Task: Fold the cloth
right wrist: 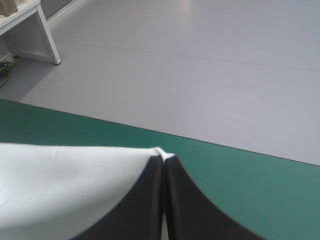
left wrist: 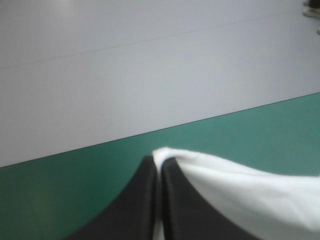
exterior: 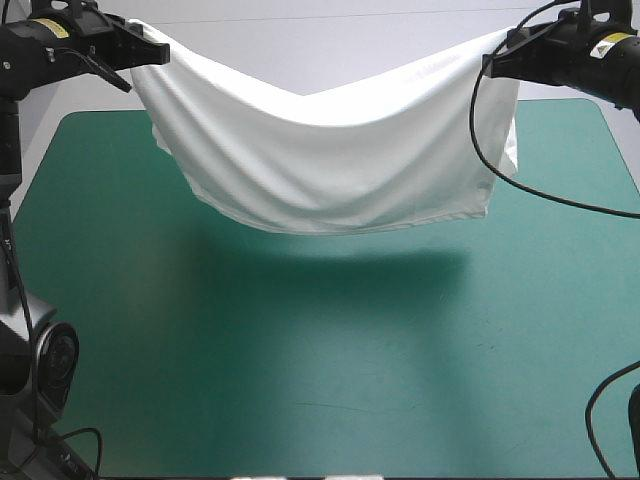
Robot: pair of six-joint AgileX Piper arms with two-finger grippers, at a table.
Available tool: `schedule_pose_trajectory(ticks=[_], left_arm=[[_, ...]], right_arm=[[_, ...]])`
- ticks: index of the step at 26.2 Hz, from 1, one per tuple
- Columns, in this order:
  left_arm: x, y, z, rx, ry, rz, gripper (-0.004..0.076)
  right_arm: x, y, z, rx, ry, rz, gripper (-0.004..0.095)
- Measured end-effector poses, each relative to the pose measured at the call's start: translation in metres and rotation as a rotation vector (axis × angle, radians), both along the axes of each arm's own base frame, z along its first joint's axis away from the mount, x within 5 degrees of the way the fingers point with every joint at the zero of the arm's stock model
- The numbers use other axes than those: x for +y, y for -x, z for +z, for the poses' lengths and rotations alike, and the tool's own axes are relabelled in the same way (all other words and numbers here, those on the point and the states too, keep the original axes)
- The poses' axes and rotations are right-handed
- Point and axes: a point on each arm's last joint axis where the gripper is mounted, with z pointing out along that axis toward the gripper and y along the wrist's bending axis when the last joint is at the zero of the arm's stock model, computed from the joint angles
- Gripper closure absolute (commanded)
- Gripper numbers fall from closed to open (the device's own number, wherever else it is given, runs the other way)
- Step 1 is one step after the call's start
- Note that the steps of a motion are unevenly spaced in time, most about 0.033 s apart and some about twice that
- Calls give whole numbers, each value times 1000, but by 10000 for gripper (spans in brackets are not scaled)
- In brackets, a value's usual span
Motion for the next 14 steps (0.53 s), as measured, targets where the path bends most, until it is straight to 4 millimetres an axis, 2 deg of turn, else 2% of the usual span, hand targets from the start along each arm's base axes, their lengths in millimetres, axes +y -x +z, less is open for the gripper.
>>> schedule_pose_trajectory(ticks=[3,6,9,11,14], left_arm=[[-2,-6,-1,-21,5,-16,705],[-3,-20,-8,-37,-7,-18,705],[-4,-40,-18,-69,-19,-16,705],[-4,-58,-23,-134,-14,-3,705],[-3,-79,-24,-266,15,27,705]], right_arm=[[-1,-4,3,-46,-4,-11,925],[-2,-16,2,-94,-6,-27,925],[-3,-37,-5,-142,-12,-51,925],[-3,-61,-13,-203,-28,-74,925],[-4,-90,-15,-314,-94,-103,925]])
